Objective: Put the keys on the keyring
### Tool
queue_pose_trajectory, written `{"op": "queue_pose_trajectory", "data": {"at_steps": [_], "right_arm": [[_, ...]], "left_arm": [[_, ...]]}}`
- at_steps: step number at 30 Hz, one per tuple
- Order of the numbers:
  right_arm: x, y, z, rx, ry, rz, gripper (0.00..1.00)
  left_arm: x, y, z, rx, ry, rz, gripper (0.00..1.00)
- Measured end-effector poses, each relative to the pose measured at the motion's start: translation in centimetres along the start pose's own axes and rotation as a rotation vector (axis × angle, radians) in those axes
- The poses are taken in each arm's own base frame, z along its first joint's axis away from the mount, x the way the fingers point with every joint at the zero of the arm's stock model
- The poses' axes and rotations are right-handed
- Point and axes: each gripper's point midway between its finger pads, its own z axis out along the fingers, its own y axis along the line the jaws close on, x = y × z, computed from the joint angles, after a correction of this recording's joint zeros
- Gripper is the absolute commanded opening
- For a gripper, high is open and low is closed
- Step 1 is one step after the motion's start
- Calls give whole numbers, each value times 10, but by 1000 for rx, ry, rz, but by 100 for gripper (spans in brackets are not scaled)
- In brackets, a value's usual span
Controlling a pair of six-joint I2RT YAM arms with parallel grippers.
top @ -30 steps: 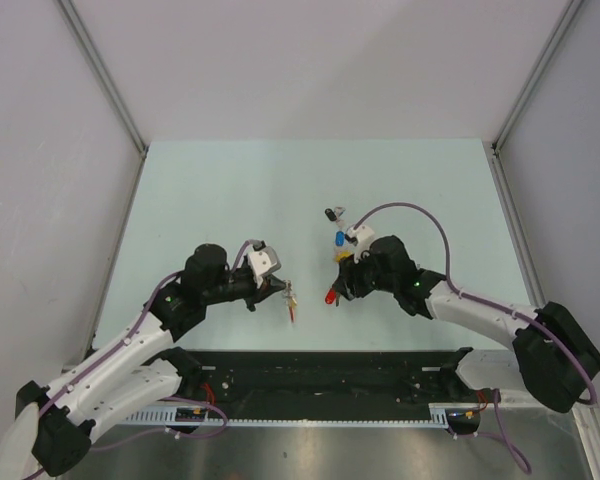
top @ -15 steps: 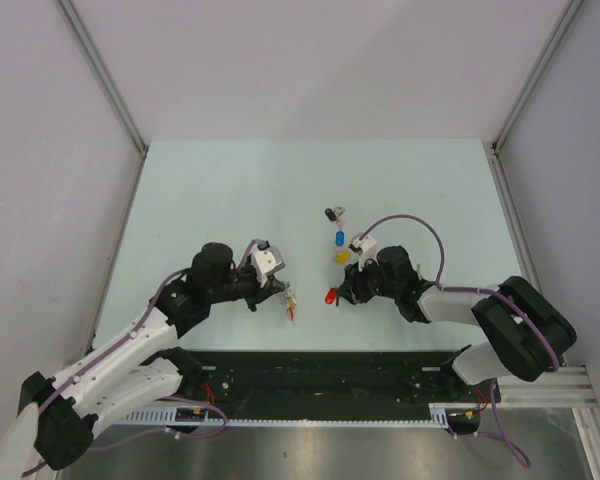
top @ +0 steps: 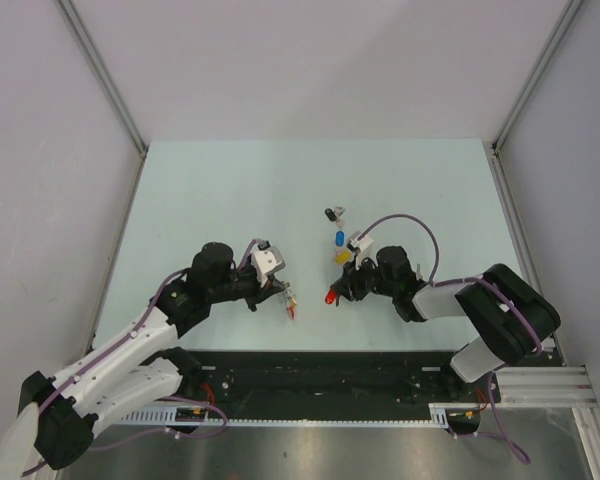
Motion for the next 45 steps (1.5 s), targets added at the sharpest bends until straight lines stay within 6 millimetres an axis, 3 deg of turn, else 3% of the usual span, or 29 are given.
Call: {"op": "queue_pose_trajectory", "data": {"at_steps": [10, 25, 36, 41, 45], "right_arm": [[10, -2, 0, 1, 9, 5, 28], [8, -8, 4, 17, -13, 5, 27], [13, -8, 8, -2, -10, 14, 15], [14, -7, 8, -14, -9, 17, 0], [13, -4, 8, -26, -9, 12, 0]], "left_arm": [[0, 0, 0, 0, 0, 0, 1], [0, 0, 0, 1, 1, 0, 0], [1, 0, 1, 2, 5, -2, 0], [1, 0, 1, 2, 4, -2, 0], [0, 0, 1, 2, 2, -1, 0]]}}
